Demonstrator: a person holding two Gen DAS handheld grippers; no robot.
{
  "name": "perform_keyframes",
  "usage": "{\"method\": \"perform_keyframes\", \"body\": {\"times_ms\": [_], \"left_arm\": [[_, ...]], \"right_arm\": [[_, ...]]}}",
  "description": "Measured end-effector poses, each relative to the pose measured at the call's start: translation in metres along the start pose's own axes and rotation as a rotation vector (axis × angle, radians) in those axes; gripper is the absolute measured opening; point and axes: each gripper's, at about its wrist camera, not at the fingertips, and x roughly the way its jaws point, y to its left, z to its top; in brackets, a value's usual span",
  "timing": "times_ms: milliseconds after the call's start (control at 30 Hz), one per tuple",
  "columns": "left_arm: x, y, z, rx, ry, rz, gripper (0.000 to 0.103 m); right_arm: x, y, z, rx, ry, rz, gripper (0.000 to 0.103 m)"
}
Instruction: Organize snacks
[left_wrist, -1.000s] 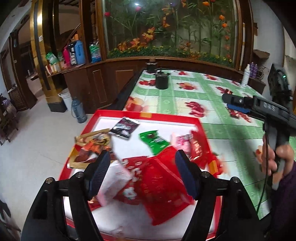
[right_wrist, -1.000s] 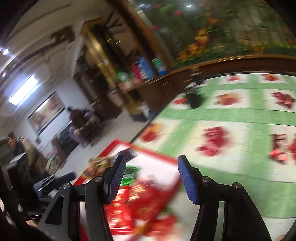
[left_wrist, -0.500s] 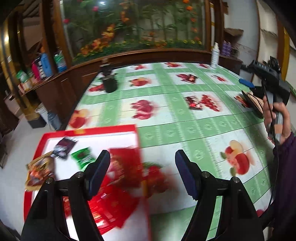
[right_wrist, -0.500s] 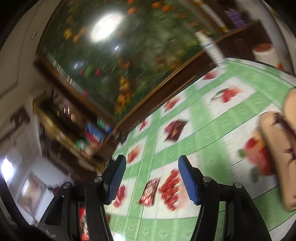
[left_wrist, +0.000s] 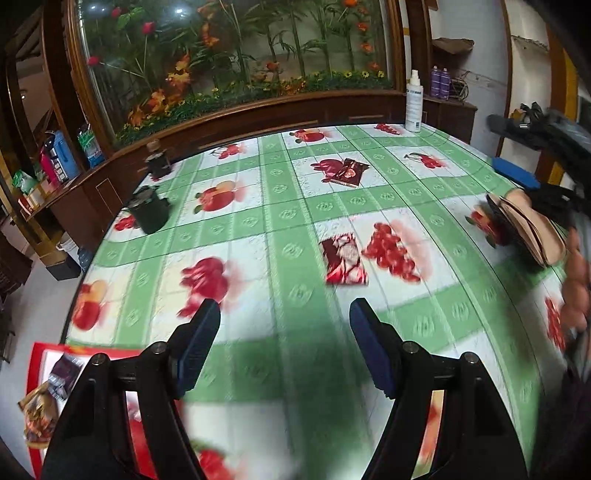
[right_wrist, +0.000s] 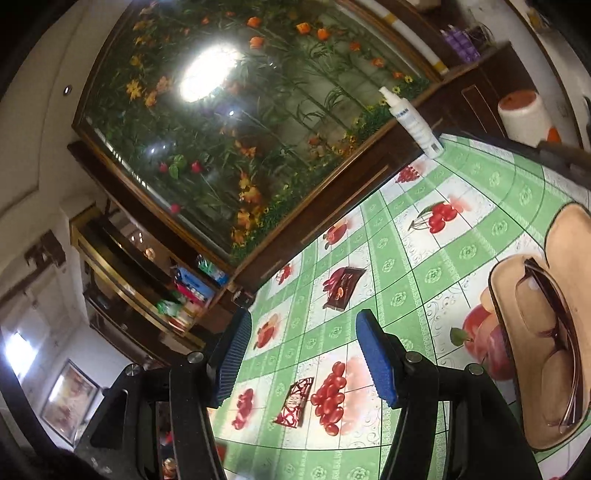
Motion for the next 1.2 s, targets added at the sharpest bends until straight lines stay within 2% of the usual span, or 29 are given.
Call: {"method": "perform_keyframes", "body": {"times_ms": [133,300,533,600,667,733,800,833,1067,1200], "left_arm": [[0.031,-0.016,0.017,-0.014,0.045,-0.013,0.072],[0.065,-0.032,0.028,-0.05,0.098,-0.031,0.072],[0.099,-0.035,0.026,-0.115,0.154,-0.049,0.072],[0.103,-0.034,0.02,-0.121,0.141,-0.053,0.072],[0.102,-0.036,0.019,-0.109,0.099,-0.036,0.066],[0.101,-0.036,0.02,-0.106,0.083,-0.042,0.054],[0.102,-0.038,0.023,-0.091,0.073,-0.03,0.038],[0.103,-0.039,0.024,-0.08,0.07,-0.024,0.035],[0.098,-0.041,0.026,-0.04,0.031,-0.019,0.032],[0.095,-0.04,0.026,-0.033,0.018,-0.047,0.031]], "right_arm": [[-0.002,0.001,0.001,0.021,-0.003,0.031,0.062],[0.002,0.001,0.0,0.033,0.015,0.03,0.062],[0.006,0.007,-0.004,0.022,0.033,0.038,0.062],[0.006,0.007,-0.004,0.016,0.03,0.023,0.062],[0.008,0.006,-0.005,0.016,0.033,0.007,0.062],[0.01,0.006,-0.006,0.017,0.039,-0.004,0.062],[0.013,0.006,-0.007,0.01,0.044,-0.025,0.062],[0.014,0.007,-0.008,0.005,0.046,-0.033,0.062],[0.032,0.006,-0.017,-0.027,0.102,-0.115,0.062],[0.036,0.004,-0.019,-0.04,0.114,-0.154,0.062]]}}
